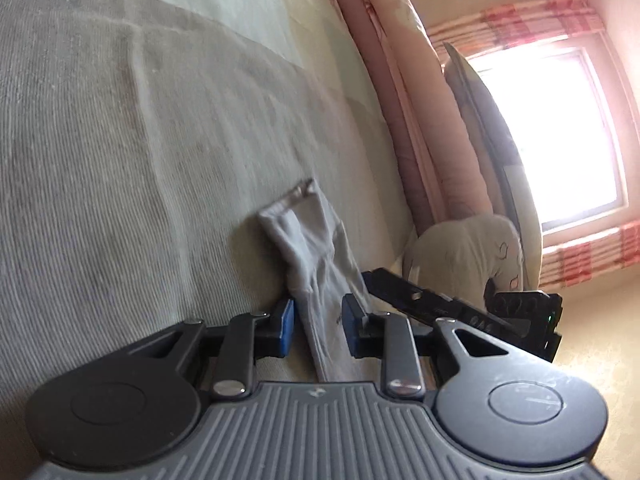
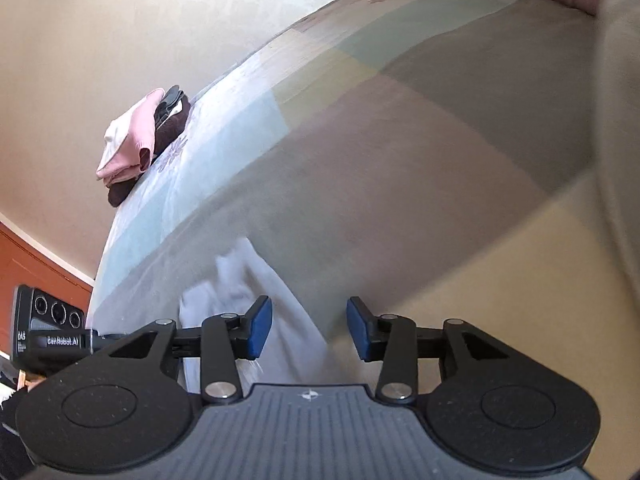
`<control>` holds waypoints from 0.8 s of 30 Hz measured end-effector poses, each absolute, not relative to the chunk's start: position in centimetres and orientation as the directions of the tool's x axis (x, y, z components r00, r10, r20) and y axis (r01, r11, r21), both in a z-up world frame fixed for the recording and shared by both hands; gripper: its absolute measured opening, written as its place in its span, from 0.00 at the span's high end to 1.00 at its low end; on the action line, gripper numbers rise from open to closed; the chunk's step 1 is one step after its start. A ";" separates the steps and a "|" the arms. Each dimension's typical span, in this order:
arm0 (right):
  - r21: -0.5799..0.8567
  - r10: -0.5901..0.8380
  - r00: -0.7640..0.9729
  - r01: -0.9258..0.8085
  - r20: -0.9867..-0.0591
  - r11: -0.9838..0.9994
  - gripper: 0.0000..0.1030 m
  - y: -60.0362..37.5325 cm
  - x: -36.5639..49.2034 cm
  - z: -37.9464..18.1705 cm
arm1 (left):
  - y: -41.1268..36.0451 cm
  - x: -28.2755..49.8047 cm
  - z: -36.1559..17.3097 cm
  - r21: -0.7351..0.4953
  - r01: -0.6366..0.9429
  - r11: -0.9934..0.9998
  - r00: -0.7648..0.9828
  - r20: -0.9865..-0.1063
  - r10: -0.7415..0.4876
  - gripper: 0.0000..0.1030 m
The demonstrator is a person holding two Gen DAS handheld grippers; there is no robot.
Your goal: Fold clothes
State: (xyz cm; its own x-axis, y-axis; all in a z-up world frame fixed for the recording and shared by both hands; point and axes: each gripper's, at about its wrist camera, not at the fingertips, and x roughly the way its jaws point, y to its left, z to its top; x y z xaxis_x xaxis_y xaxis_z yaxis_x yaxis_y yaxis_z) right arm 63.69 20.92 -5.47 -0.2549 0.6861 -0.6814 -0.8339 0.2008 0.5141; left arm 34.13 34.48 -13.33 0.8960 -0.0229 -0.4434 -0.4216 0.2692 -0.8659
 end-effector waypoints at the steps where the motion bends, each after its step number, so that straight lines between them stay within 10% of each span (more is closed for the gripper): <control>1: 0.488 0.678 -0.249 -0.853 -0.692 0.184 0.53 21.6 62.9 -5.4 | 34.7 34.2 -13.3 -0.862 -0.427 0.273 0.894 -0.448 -0.014 0.75; 5: 0.392 0.651 -0.216 -0.910 -0.728 0.137 0.58 24.0 60.2 -5.1 | 35.2 34.6 -12.9 -0.843 -0.447 0.297 0.885 -0.466 0.011 0.82; 8: 0.365 0.641 -0.191 -0.919 -0.743 0.149 0.93 24.6 59.7 -4.9 | 35.3 35.1 -12.5 -0.813 -0.473 0.341 0.869 -0.494 0.026 0.93; 24: 0.297 0.745 0.047 -0.899 -0.666 0.322 0.90 22.2 63.1 -1.6 | 40.2 41.5 -8.0 -0.635 -0.531 0.561 0.811 -0.572 0.120 0.91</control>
State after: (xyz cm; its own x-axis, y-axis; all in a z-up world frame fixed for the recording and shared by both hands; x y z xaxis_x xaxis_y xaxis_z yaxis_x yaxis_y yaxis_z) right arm 63.07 22.19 -1.55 0.0472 0.7448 -0.6656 -0.8988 0.3223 0.2970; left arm 41.54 40.25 -7.98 0.8113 0.1196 -0.5723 -0.5308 0.5611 -0.6351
